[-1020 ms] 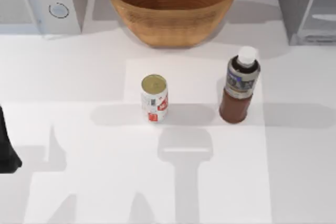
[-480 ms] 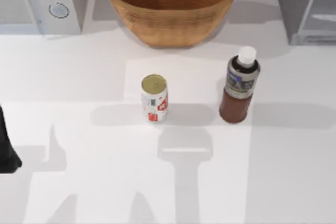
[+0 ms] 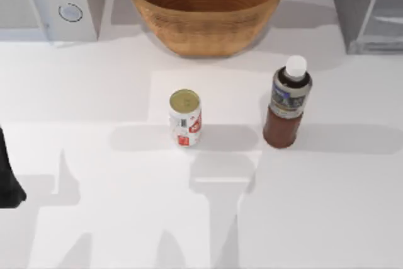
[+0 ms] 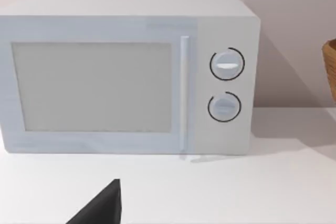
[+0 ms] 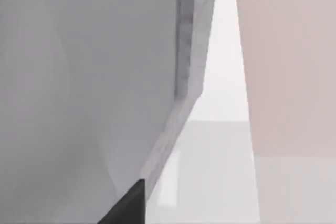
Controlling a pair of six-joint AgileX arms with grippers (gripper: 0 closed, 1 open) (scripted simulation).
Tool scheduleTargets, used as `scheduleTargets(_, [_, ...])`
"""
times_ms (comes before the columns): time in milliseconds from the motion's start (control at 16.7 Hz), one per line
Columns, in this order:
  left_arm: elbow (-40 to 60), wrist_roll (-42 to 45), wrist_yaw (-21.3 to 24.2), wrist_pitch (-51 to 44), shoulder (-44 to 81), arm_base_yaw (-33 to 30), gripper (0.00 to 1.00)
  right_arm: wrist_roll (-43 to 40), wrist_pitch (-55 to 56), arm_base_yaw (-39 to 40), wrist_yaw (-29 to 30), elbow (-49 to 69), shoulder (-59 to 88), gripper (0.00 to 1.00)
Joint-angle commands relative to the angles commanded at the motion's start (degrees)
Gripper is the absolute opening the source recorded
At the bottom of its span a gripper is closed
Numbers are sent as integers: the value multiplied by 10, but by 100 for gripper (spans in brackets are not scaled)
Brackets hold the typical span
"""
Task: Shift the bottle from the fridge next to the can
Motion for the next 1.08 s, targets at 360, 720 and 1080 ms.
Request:
scheduleTargets(360, [0,0,0,0,0,0,100,165,95,271,193,-79,-54,100])
scheduleTargets(720, [0,0,0,0,0,0,100,287,165,428,334,-143,-104,100])
scheduleTargets(1080, [0,0,0,0,0,0,100,289,166,424,342,-147,-102,100])
